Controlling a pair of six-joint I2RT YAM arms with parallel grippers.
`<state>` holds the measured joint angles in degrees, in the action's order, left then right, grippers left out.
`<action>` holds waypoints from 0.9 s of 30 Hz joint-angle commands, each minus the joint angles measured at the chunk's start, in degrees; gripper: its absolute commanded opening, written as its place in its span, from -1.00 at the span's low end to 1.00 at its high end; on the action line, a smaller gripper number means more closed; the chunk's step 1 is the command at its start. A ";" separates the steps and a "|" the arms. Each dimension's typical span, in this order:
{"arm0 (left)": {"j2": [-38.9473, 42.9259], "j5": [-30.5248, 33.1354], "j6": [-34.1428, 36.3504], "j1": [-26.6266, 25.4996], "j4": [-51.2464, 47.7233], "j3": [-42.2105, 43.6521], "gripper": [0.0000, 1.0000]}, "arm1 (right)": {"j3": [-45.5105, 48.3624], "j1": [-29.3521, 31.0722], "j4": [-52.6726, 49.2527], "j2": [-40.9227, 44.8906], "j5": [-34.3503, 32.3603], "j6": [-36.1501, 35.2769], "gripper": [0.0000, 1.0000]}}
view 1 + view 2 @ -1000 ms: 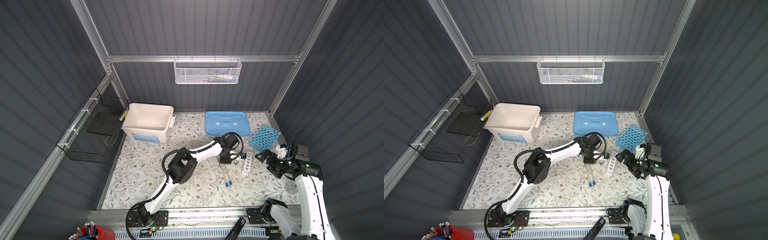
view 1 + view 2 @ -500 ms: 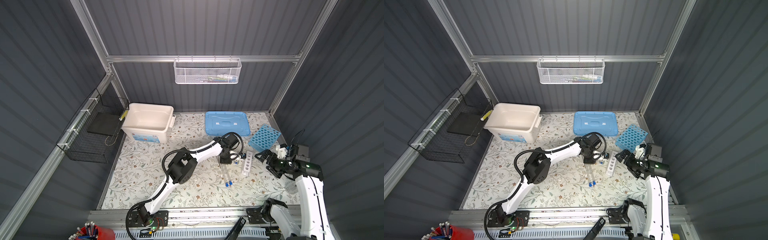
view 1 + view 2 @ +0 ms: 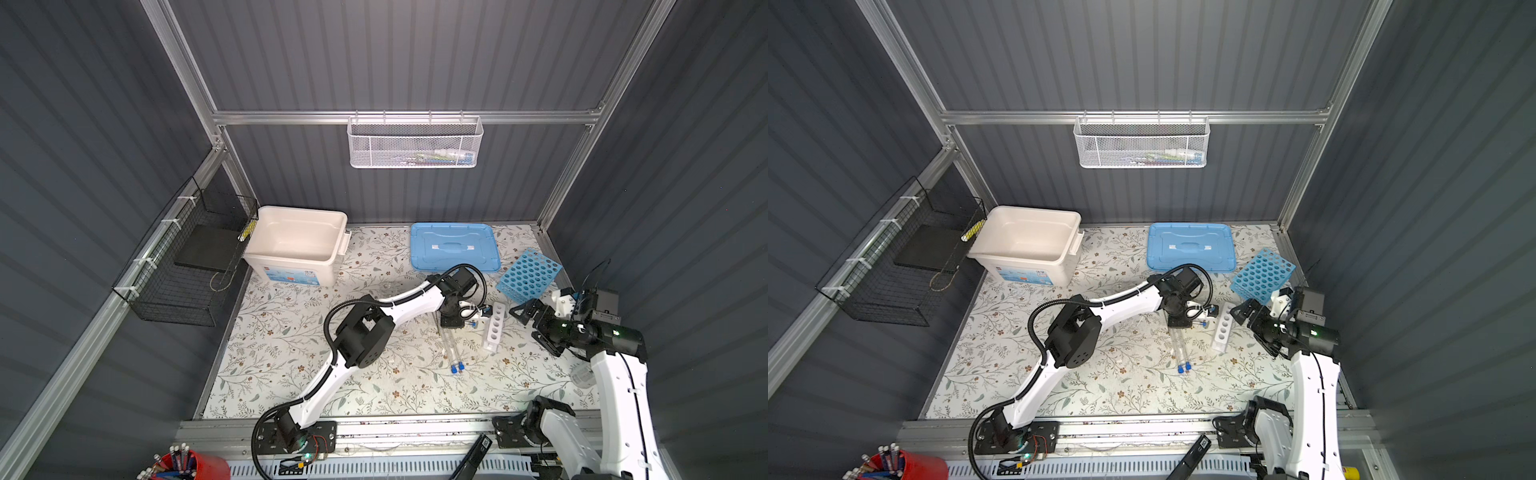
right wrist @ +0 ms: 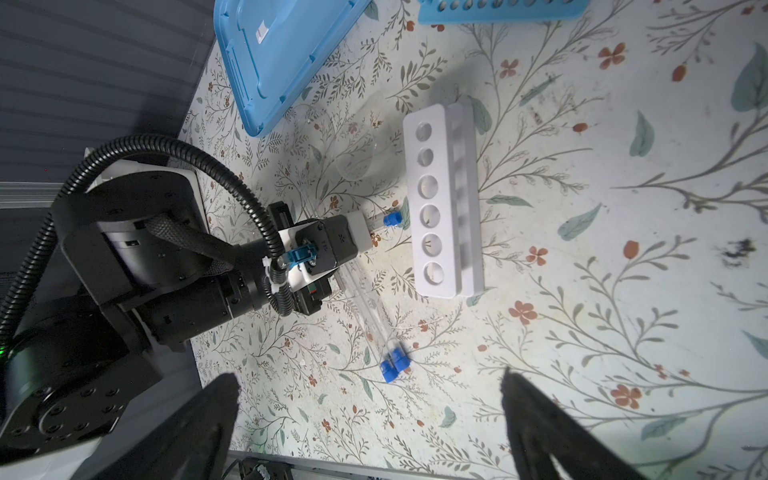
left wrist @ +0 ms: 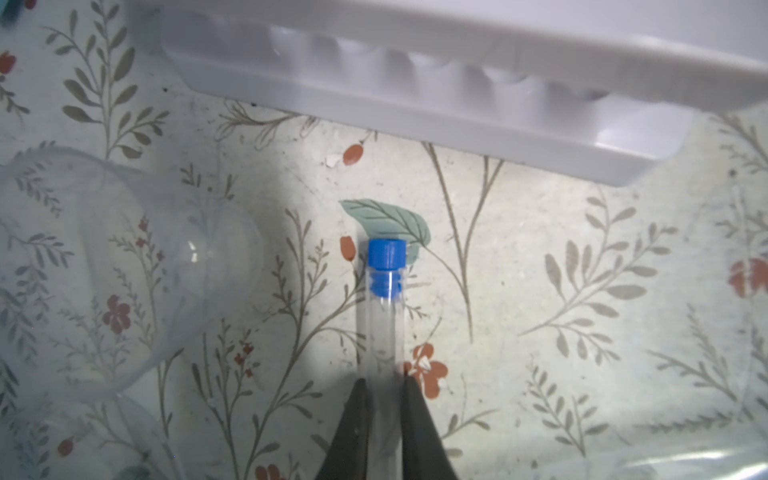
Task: Organize the chemistry lab equipment
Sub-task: 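Lift the blue-capped test tube upright with the left gripper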
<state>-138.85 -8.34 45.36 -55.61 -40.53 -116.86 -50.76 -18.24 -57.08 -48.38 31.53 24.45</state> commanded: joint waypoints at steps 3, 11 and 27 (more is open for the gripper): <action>1.75 -2.31 -2.59 -0.17 -0.18 2.95 -0.79 | -0.39 -0.34 -0.50 0.39 0.82 0.32 0.98; 4.00 -2.74 -3.52 -0.16 0.45 3.64 -0.84 | -0.89 -0.35 -0.25 0.39 1.41 0.83 0.98; 9.77 -3.90 -6.58 -0.11 5.18 8.31 -0.88 | -3.54 -0.92 -0.32 0.04 2.21 1.26 0.98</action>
<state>-131.74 -10.48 40.18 -55.61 -36.12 -109.40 -52.66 -18.74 -57.06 -48.38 33.12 25.50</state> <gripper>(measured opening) 0.143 0.989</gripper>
